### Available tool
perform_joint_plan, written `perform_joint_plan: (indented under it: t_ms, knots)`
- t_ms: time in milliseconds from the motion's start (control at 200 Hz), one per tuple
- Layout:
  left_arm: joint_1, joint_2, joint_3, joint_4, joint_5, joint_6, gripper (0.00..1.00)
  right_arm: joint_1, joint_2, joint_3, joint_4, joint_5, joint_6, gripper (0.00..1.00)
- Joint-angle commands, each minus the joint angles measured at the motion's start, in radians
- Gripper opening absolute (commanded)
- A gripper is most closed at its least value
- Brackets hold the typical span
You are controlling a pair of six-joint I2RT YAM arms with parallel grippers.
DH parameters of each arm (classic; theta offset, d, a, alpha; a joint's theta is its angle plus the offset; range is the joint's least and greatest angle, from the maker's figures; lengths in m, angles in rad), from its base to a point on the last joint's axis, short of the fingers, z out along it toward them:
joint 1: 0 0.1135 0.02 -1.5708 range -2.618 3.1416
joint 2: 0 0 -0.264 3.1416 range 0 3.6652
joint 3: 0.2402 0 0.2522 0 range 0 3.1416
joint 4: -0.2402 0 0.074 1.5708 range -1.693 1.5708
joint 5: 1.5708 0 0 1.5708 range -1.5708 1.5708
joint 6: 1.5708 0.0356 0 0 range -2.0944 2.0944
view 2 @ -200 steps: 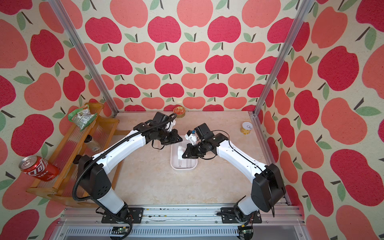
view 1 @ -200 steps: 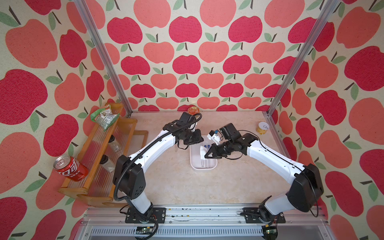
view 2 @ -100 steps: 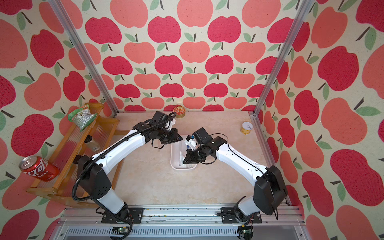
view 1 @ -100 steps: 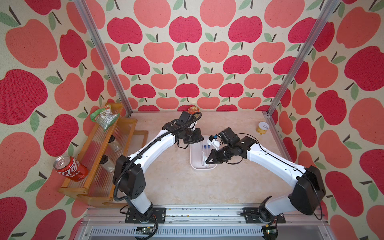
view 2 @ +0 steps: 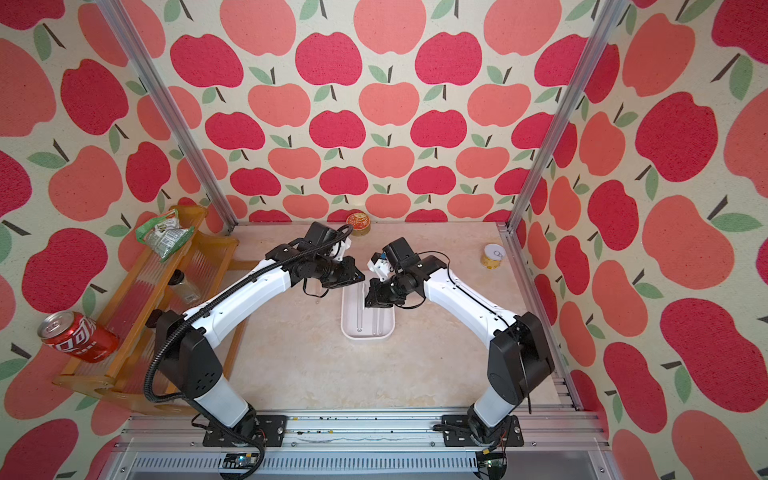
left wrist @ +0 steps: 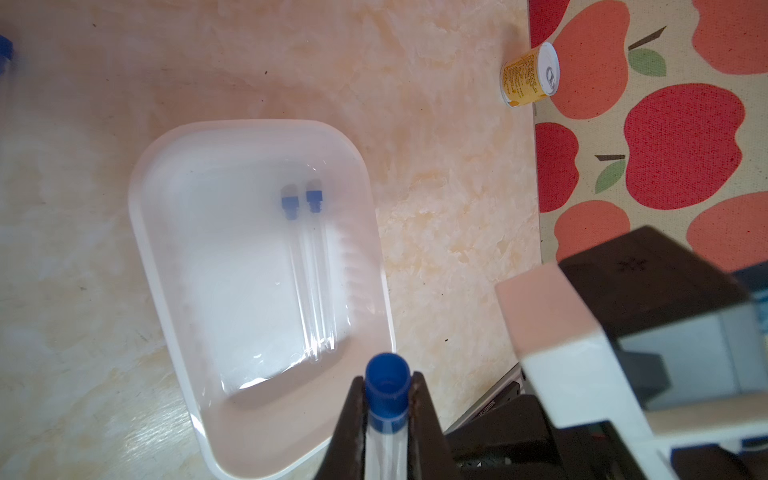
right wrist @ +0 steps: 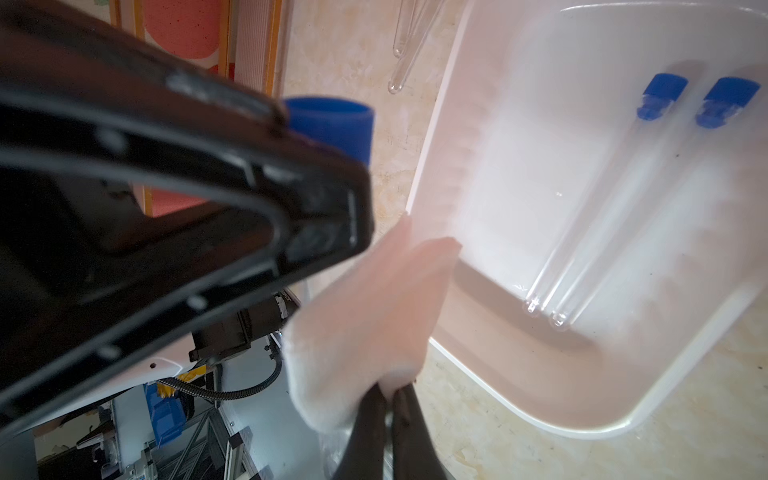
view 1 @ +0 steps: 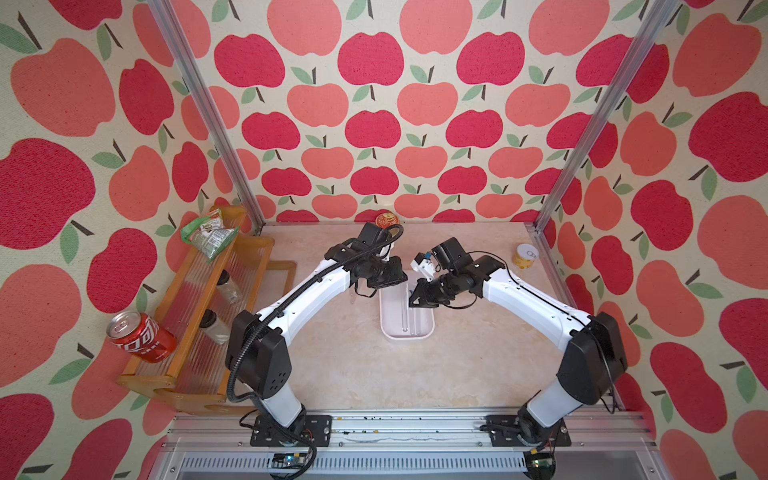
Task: Wipe the exteriors of test tubes
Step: Wipe the dirt from the test tube.
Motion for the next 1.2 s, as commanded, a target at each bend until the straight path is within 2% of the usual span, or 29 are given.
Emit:
perform_joint_plan:
  t_ms: [0,260,405,991,1086,1196]
  knots:
    - [0.006,-0.024,-0.011,0.002,0.005,-0.007,0.12,0.027,-0.045,-0.046,0.01,-0.006,-0.017,0.0]
    - [0.027,-0.02,0.0,0.01,0.016,-0.009,0.12,0.084,-0.167,-0.227,0.063,0.014,0.038,0.0]
    - [0.027,-0.011,0.014,0.003,0.021,-0.006,0.12,0.088,-0.196,-0.258,0.069,0.02,0.041,0.0]
    - [0.007,-0.019,-0.001,0.011,0.023,-0.02,0.12,-0.03,-0.003,-0.001,0.015,0.031,-0.024,0.0]
    - [0.006,-0.02,-0.004,0.013,0.023,-0.02,0.12,-0.033,0.013,0.027,-0.027,0.115,-0.056,0.0]
    - [0.005,-0.022,-0.002,0.012,0.024,-0.02,0.12,-0.022,0.029,0.066,-0.163,0.357,-0.13,0.0]
